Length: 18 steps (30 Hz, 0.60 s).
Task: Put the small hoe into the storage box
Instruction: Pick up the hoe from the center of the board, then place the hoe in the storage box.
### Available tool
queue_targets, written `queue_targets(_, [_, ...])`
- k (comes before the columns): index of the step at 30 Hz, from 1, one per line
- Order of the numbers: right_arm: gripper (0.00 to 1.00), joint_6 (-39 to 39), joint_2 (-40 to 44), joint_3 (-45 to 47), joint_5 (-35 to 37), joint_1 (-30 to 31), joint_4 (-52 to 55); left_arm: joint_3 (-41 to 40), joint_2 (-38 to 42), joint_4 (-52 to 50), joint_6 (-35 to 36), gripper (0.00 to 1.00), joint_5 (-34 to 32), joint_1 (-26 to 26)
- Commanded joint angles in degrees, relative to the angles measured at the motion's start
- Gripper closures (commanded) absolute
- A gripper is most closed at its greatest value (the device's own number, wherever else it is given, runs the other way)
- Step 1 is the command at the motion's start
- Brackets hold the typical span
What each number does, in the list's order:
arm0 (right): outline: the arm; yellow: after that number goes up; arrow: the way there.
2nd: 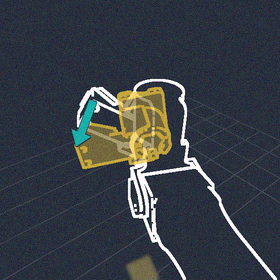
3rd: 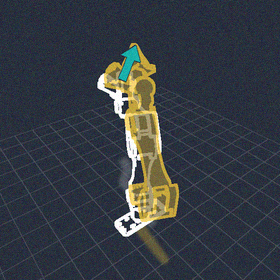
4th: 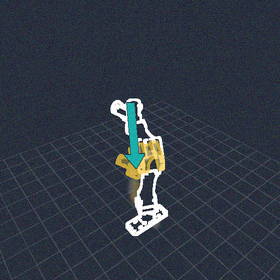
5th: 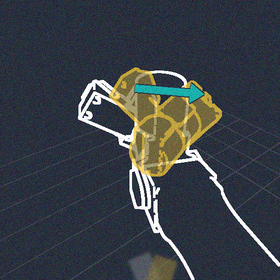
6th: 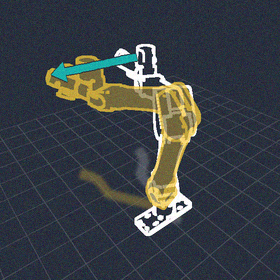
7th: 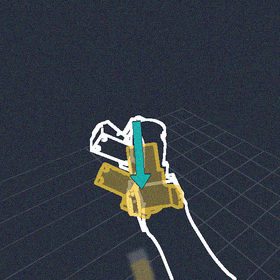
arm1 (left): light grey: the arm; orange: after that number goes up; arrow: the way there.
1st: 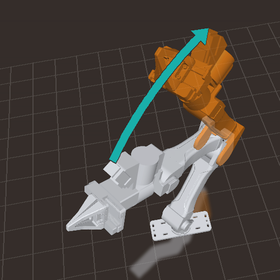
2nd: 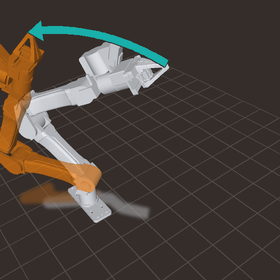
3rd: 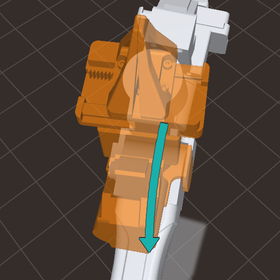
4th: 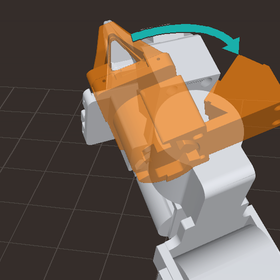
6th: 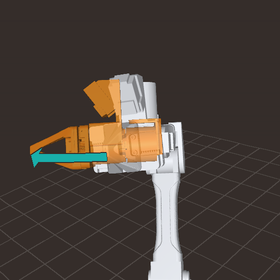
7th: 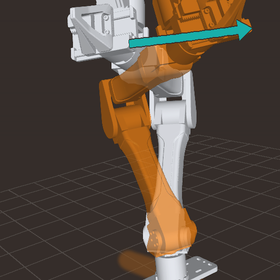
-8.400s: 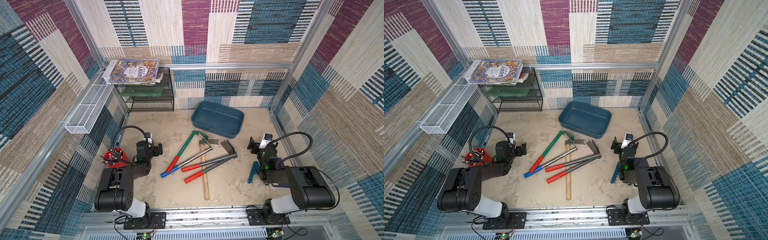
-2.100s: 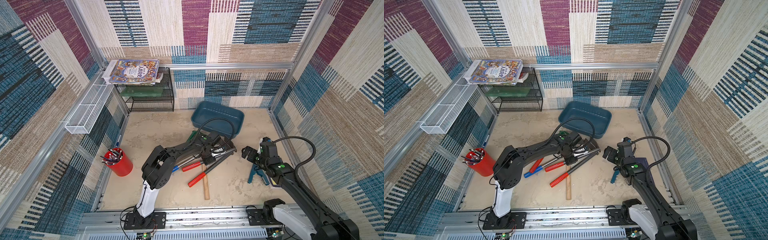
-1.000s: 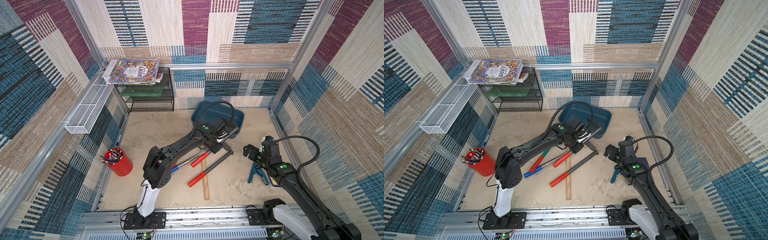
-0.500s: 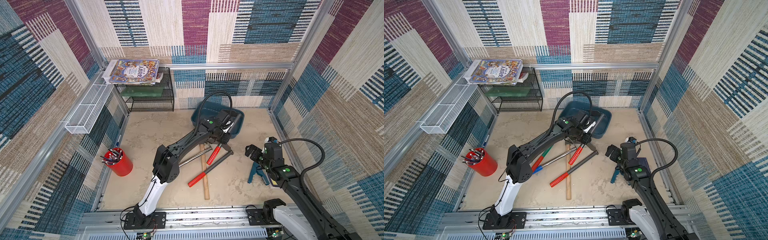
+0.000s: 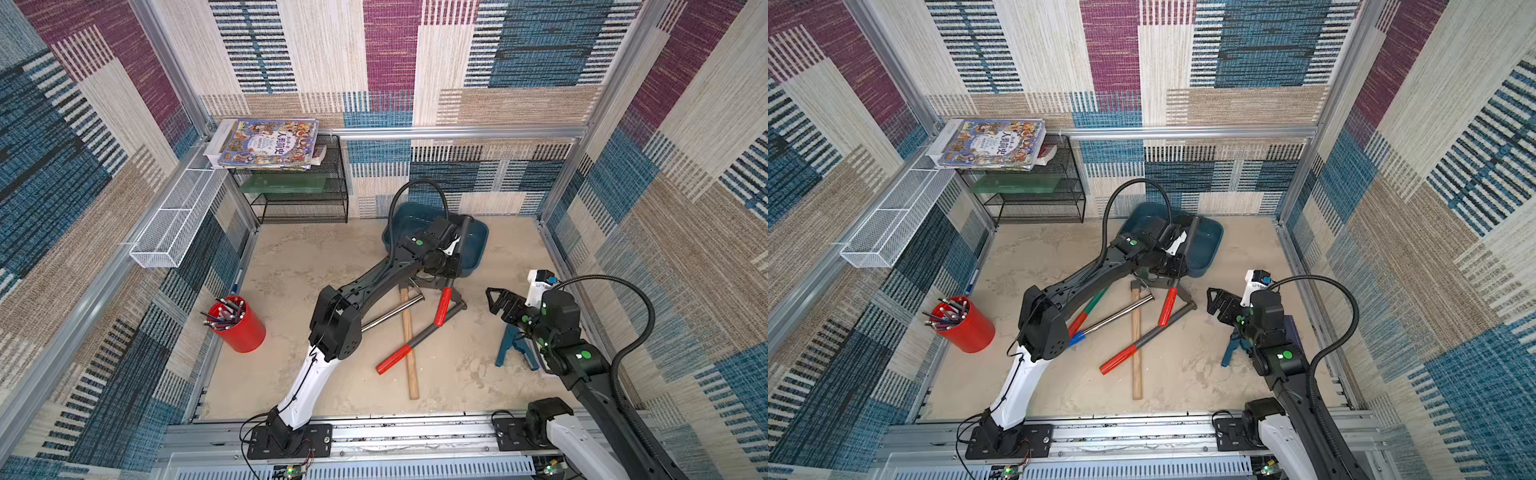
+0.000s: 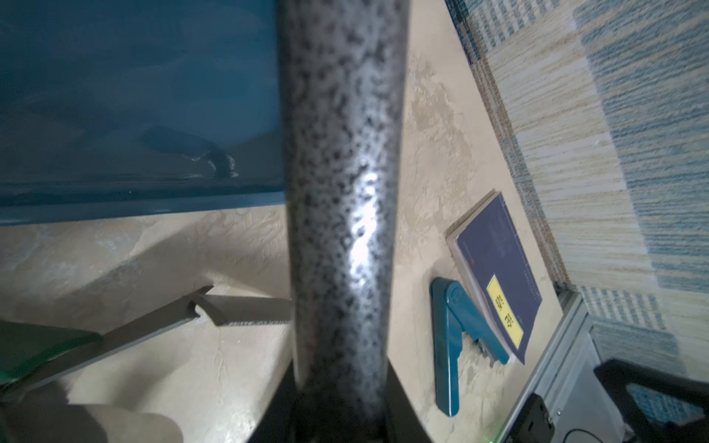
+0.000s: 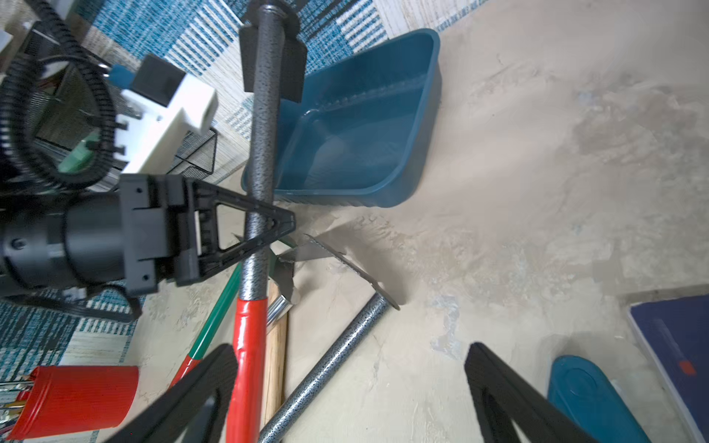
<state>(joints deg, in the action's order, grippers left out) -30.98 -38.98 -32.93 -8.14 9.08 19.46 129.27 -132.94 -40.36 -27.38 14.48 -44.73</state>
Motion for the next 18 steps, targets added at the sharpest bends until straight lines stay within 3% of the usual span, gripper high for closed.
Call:
queue_targets(1, [0.04,0.9,1.0,-0.1,-1.8,0.0,-2.0,0.6,-1.0,10.4,-7.3,1.00,2.0,0.6])
queue_targets(10, [0.04,0.4,3.0,0.1,-0.3,0.0,-1.6,1.3,-4.7,23.5,-17.5,1.00,3.5,1.9])
queue_targets(18, [0.04,0.1,3.4,0.0,1.5,0.0,-1.0,-0.1,-7.1,34.0,-24.0,1.00,-0.2,2.3])
